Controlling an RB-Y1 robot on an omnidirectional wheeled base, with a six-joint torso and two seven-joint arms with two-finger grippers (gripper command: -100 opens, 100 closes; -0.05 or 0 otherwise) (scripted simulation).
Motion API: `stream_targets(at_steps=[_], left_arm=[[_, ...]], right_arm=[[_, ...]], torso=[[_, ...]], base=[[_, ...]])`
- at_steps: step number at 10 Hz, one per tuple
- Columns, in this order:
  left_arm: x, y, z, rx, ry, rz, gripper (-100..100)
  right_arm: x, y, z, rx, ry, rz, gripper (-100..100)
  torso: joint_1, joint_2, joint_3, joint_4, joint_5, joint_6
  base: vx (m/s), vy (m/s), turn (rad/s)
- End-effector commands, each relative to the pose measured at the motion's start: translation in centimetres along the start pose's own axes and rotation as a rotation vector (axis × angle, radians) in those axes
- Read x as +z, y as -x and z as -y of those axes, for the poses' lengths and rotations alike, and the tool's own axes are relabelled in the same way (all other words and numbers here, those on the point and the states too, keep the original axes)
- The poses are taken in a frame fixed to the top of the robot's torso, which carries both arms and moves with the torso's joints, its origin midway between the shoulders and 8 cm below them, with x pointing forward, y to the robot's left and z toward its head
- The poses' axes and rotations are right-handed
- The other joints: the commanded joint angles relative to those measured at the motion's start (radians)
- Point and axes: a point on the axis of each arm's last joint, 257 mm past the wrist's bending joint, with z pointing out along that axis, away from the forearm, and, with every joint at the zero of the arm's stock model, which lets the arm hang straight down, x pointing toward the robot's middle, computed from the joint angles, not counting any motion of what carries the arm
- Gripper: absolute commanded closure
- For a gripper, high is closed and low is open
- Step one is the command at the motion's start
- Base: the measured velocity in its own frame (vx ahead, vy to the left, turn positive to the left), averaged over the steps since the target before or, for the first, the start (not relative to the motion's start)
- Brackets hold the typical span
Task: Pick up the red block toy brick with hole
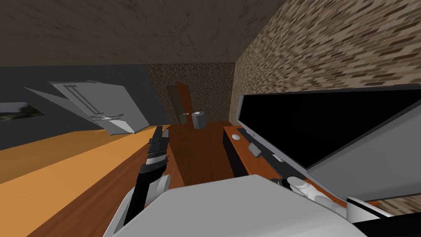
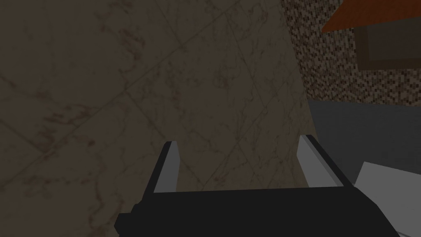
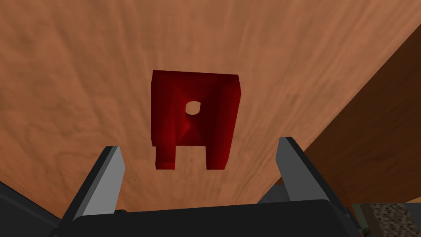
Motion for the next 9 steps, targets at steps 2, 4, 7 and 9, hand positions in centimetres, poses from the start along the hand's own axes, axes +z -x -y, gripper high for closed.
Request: stream_targets(at_steps=[2, 4, 7, 9], left_arm=[[0.0, 0.0, 0.0, 0.0, 0.0, 0.0, 0], [0.0, 0.0, 0.0, 0.0, 0.0, 0.0, 0], [0.0, 0.0, 0.0, 0.0, 0.0, 0.0, 0], [0.0, 0.0, 0.0, 0.0, 0.0, 0.0, 0]], right_arm=[[0.76, -0.45, -0.86, 0.005, -0.007, 0.003, -100], [0.72, -0.36, -0.79, 0.006, -0.008, 0.004, 100], [0.72, -0.37, -0.83, 0.009, -0.007, 0.004, 100], [0.72, -0.36, -0.82, 0.008, -0.007, 0.004, 0]], torso=[[-0.002, 0.0, 0.0, 0.0, 0.0, 0.0], [0.0, 0.0, 0.0, 0.0, 0.0, 0.0], [0.001, 0.0, 0.0, 0.0, 0.0, 0.0], [0.001, 0.0, 0.0, 0.0, 0.0, 0.0]], base=[[0.007, -0.067, 0.052], [0.001, -0.009, 0.0], [0.0, 0.0, 0.0], [0.0, 0.0, 0.0]])
